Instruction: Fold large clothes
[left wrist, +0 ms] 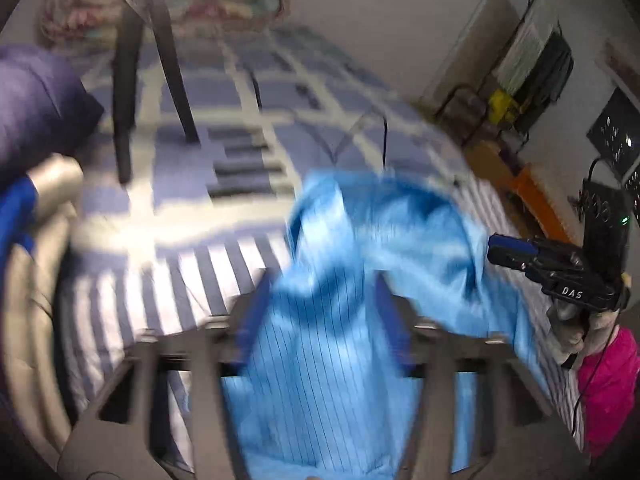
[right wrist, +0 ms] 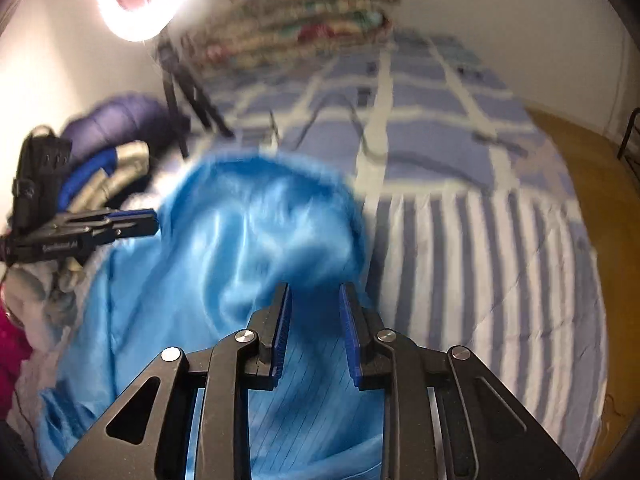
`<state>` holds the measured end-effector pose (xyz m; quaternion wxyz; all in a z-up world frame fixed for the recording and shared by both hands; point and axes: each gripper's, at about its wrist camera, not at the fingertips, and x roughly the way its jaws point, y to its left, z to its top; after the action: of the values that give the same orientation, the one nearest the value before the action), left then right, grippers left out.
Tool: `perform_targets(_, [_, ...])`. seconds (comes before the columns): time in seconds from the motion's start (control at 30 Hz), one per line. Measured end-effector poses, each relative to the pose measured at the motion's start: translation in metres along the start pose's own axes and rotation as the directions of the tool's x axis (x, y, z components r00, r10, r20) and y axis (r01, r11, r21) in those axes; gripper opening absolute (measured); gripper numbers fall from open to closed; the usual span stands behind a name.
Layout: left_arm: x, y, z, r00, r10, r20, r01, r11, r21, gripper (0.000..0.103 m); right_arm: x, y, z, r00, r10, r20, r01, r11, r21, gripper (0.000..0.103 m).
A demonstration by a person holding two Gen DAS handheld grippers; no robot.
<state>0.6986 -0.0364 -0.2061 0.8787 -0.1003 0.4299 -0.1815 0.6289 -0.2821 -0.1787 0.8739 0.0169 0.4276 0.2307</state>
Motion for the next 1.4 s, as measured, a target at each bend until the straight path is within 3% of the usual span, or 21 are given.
perform_targets(0.07, [0.005,0.003,0.009,1.000,0.007,-0.008,-0.007,1.000,-0.013,0.068,-0.002,-0.012,0.011,0.999,-0.017,0.038,0.016,0.999,0.045,0.045])
perform_targets(0.27, [0.051,0.009,0.020,0.989,-0.031,-0.142,0.026,0.999,-0.035,0.067,0.037,-0.024,0.022,0.998,0.045,-0.033,-0.041,0.993,0.114,0.045])
perform_targets(0.3, [0.058,0.007,0.020,0.988,-0.033,-0.152,0.028,0.999,-0.033,0.061,0.046,-0.023,0.023,0.997,0.061,-0.049,-0.054,0.991,0.120,0.044])
perform_targets(0.33, [0.063,0.004,0.020,0.987,-0.027,-0.160,0.023,0.999,-0.029,0.046,0.050,-0.022,0.024,0.996,0.070,-0.055,-0.063,0.990,0.124,0.041])
perform_targets(0.37, [0.068,0.002,0.021,0.986,-0.018,-0.167,0.014,1.000,-0.023,0.036,0.055,-0.019,0.024,0.995,0.077,-0.059,-0.070,0.990,0.125,0.034])
perform_targets(0.4, [0.073,0.000,0.021,0.985,-0.009,-0.173,0.006,1.000,-0.017,0.019,0.058,-0.018,0.025,0.995,0.081,-0.062,-0.073,0.990,0.121,0.028])
perform_targets(0.43, [0.075,-0.001,0.020,0.985,-0.015,-0.172,0.013,1.000,-0.014,0.010,0.062,-0.015,0.025,0.994,0.085,-0.068,-0.076,0.990,0.116,0.016])
perform_targets(0.5, [0.070,-0.004,0.018,0.989,-0.020,-0.148,0.018,1.000,-0.012,0.005,0.067,-0.009,0.026,0.995,0.070,-0.072,-0.063,0.993,0.102,0.008])
perform_targets(0.67, [0.042,-0.010,0.020,0.995,-0.044,-0.084,0.043,0.999,-0.017,0.003,0.050,0.004,0.028,1.000,0.024,-0.014,-0.023,0.999,0.042,0.004])
perform_targets(0.8, [0.005,-0.030,0.021,0.999,-0.039,-0.015,0.040,0.998,0.046,0.003,0.025,0.009,0.034,0.999,0.020,0.045,-0.022,0.998,0.057,0.003])
perform_targets(1.07, [-0.073,-0.054,0.009,0.992,-0.097,0.075,0.092,0.993,0.068,0.002,-0.046,0.040,0.040,0.987,0.013,0.159,-0.018,0.999,0.030,0.002])
perform_targets(1.4, [-0.165,-0.086,-0.047,0.983,-0.120,0.140,0.103,0.987,0.126,0.002,-0.134,0.092,-0.007,0.973,0.041,0.229,-0.040,0.999,-0.009,0.002])
